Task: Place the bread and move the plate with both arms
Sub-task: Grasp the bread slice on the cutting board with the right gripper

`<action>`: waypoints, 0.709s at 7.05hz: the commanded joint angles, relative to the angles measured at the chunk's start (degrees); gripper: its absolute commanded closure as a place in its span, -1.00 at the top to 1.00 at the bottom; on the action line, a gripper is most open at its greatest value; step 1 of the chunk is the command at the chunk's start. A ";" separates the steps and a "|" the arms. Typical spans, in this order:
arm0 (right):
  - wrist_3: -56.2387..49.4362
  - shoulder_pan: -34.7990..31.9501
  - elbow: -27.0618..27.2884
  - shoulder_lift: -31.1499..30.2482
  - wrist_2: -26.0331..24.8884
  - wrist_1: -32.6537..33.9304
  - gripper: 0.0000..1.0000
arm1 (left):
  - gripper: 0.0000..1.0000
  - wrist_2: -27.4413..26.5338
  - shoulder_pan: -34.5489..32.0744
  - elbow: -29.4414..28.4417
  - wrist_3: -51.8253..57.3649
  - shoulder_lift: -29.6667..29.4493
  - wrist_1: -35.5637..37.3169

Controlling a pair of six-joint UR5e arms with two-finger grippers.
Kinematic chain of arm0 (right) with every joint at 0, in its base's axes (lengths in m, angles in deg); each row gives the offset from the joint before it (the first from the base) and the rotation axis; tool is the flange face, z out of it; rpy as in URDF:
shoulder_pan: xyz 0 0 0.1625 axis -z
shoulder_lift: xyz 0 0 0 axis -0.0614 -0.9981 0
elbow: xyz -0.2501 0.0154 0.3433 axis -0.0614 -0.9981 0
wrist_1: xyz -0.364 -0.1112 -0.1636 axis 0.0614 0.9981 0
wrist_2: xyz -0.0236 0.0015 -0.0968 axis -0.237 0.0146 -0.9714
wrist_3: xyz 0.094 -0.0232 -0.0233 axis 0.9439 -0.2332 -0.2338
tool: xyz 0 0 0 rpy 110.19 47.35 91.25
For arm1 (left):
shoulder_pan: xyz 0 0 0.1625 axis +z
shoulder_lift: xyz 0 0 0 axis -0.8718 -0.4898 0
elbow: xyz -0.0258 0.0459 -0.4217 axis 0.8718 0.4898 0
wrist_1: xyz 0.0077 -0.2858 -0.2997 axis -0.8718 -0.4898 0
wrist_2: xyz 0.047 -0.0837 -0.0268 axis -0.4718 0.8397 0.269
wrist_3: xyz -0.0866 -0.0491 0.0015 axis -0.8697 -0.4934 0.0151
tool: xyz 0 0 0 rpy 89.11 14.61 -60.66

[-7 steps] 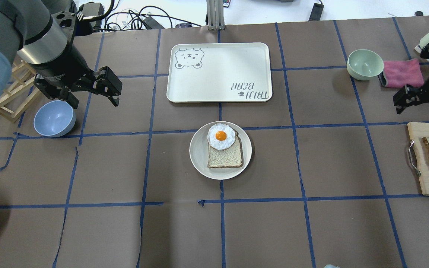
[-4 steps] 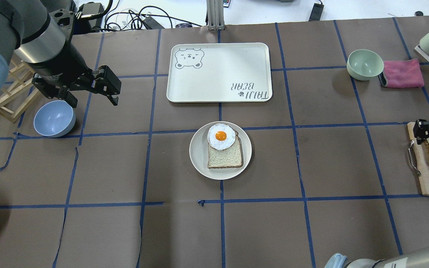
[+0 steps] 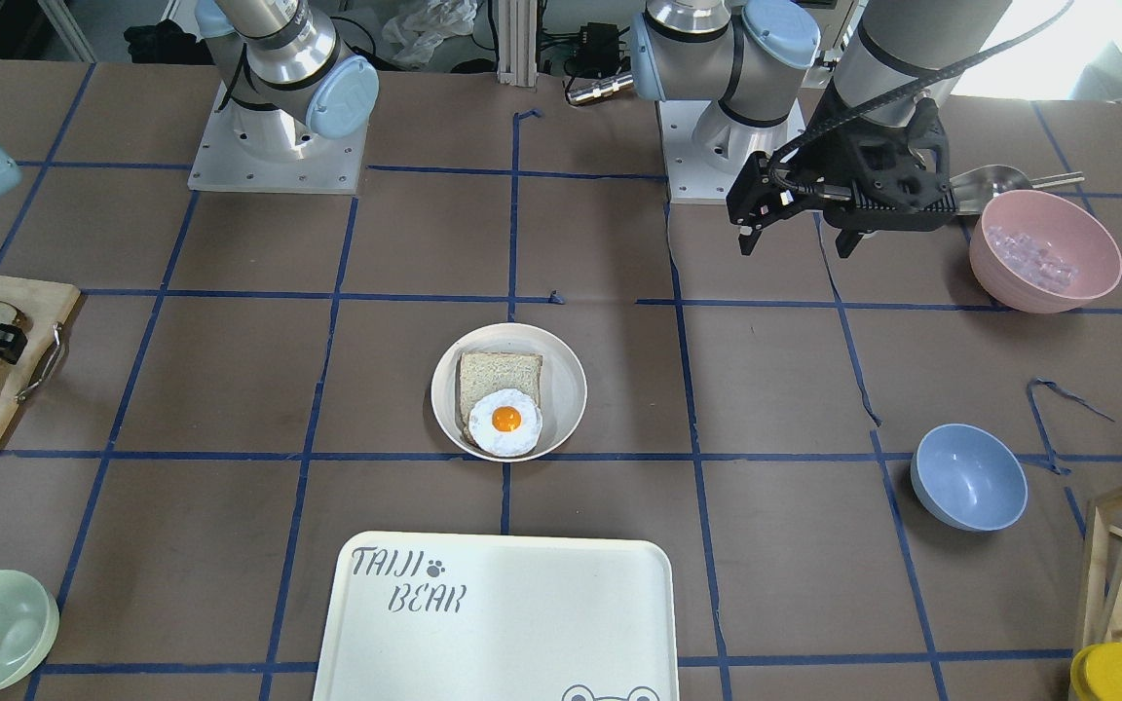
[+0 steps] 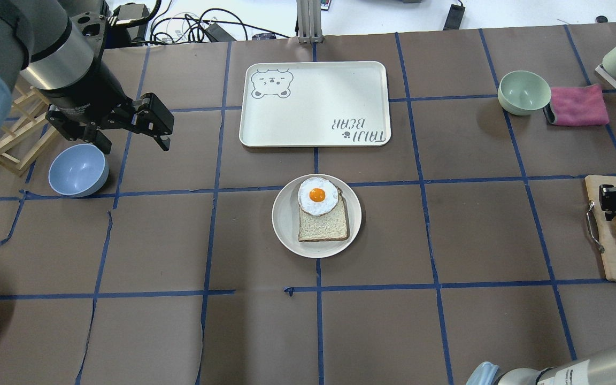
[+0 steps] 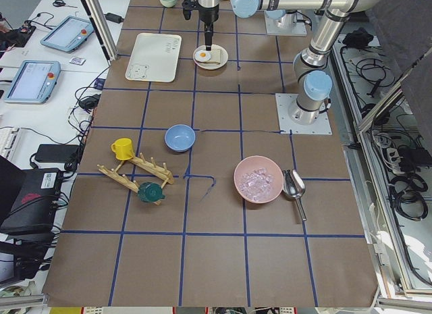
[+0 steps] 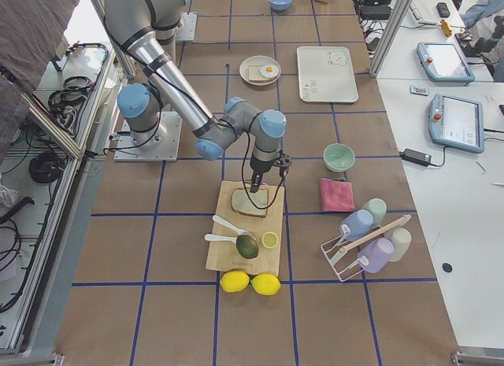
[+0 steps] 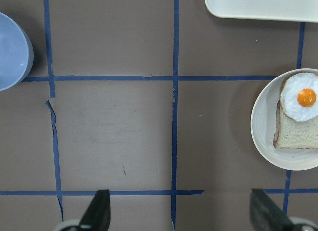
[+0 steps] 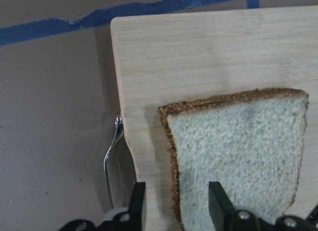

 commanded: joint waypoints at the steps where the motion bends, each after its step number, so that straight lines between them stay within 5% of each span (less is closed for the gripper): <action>1: 0.35 0.07 0.21 1.26 -0.09 0.03 0.05 | 1.00 0.05 -0.09 0.08 -0.05 0.02 0.01; 5: 0.61 0.07 0.30 1.27 -2.12 -0.06 -0.67 | 1.00 -0.30 -0.09 0.44 0.04 0.02 0.01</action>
